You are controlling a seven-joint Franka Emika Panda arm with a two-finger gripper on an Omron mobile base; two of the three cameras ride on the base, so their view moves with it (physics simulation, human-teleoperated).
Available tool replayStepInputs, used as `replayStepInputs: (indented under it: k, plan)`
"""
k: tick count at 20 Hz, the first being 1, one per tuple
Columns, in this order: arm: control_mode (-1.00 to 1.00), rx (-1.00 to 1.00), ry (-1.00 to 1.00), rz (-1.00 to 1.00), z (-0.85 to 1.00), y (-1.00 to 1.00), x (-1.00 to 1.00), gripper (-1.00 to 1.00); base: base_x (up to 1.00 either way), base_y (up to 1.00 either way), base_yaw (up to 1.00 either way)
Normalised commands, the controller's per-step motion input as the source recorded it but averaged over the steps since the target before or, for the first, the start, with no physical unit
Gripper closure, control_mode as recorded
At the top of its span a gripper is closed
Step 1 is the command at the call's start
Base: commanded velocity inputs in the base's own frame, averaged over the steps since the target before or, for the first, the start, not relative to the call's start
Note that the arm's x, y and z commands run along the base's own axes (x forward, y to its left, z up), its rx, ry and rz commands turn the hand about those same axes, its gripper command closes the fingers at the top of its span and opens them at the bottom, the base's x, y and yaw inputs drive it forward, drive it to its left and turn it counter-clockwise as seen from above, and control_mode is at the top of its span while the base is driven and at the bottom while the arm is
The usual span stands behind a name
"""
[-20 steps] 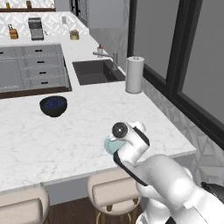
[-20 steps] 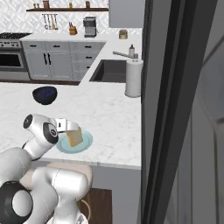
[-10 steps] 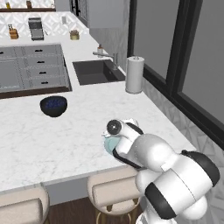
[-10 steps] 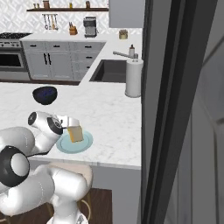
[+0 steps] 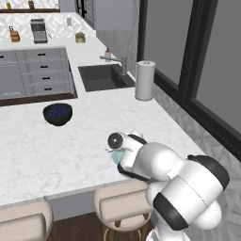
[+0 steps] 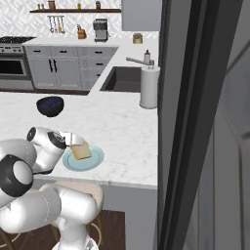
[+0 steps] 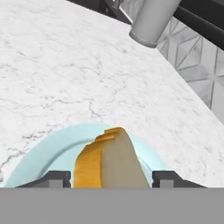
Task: Start the toaster. Once the lever pops up, take the bread to the plate on the dining counter.
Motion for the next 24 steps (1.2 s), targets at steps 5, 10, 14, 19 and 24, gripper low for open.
replayStepInputs:
  k: [5, 10, 14, 19, 24]
  plan:
    - [-1.0, 0.22, 0.04, 0.0, 0.04, 0.03, -0.01, -1.0, 0.0, 0.0, 0.0]
    - [-1.0, 0.28, 0.09, 0.0, 0.28, 0.16, -0.13, -1.0, 0.0, 0.0, 0.0]
    - [-1.0, 0.32, 0.16, 0.0, 0.39, 0.28, -0.06, -1.0, 0.0, 0.0, 0.0]
    - [-1.0, 0.21, 0.13, 0.0, 0.26, 0.31, -0.02, -1.0, 0.0, 0.0, 0.0]
    - [-1.0, 0.11, 0.02, 0.0, 0.6, 0.14, -0.52, -1.0, 0.0, 0.0, 0.0]
